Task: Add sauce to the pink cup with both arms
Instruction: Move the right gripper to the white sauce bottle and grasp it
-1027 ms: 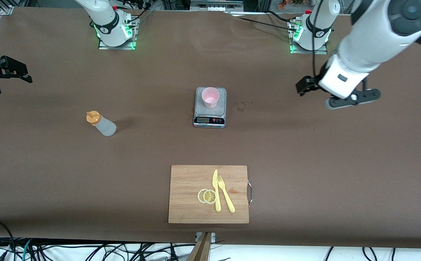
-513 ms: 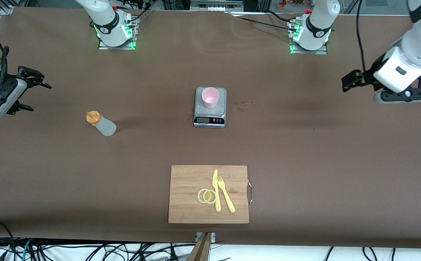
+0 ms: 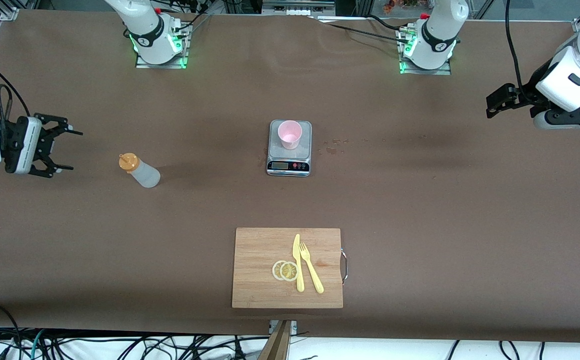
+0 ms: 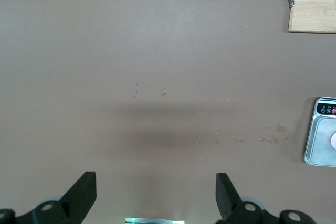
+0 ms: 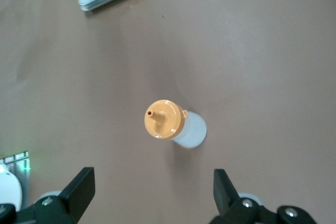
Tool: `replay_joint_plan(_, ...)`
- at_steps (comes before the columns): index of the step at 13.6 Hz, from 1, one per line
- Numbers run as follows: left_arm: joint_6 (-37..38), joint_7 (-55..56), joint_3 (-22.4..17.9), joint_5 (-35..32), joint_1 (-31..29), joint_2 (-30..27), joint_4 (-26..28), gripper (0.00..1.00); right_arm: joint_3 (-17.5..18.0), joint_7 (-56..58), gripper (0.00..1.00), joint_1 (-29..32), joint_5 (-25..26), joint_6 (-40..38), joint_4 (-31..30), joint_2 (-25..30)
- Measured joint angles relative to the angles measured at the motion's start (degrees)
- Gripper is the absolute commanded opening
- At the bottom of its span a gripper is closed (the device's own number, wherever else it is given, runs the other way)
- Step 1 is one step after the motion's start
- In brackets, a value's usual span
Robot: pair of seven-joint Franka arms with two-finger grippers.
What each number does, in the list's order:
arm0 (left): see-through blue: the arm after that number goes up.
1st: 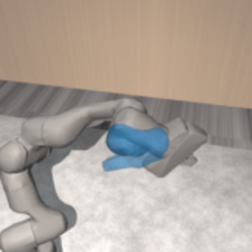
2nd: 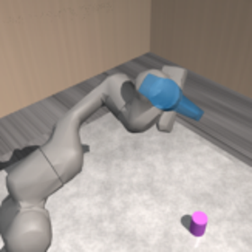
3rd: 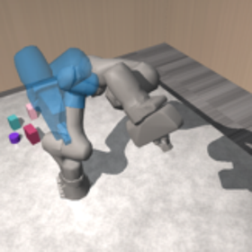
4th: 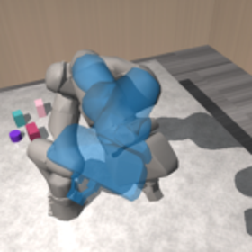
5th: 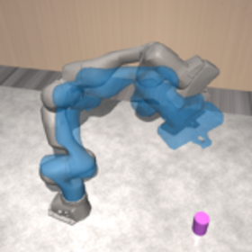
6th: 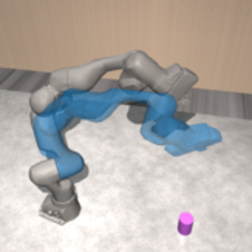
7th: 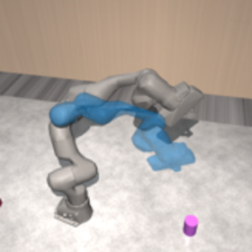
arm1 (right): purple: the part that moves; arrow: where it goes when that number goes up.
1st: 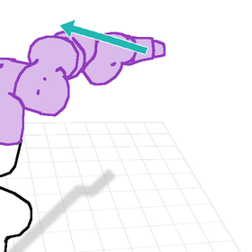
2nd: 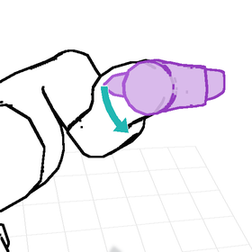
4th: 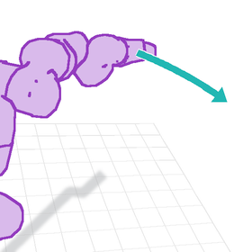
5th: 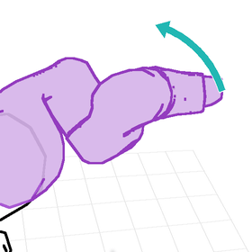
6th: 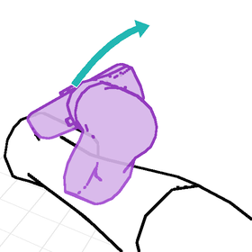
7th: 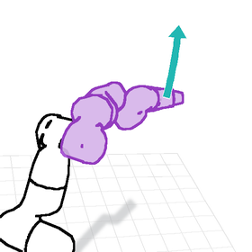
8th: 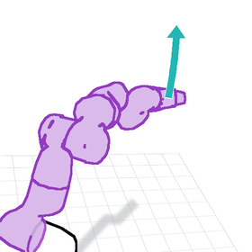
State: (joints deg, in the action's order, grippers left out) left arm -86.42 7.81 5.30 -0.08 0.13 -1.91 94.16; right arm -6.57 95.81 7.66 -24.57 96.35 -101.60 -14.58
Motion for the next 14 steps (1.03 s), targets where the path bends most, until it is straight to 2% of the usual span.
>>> replay_joint_plan(6,0.0,0.0,-0.1,0.0,-0.1,0.0,0.0,1.00,-0.1,21.7,1.00,3.2,-10.4,0.8,-0.1,-10.2)
replay_joint_plan(14,0.0,0.0,-0.1,0.0,-0.1,0.0,0.0,1.00,-0.1,42.0,1.00,4.3,-18.1,0.6,0.0,-19.1)
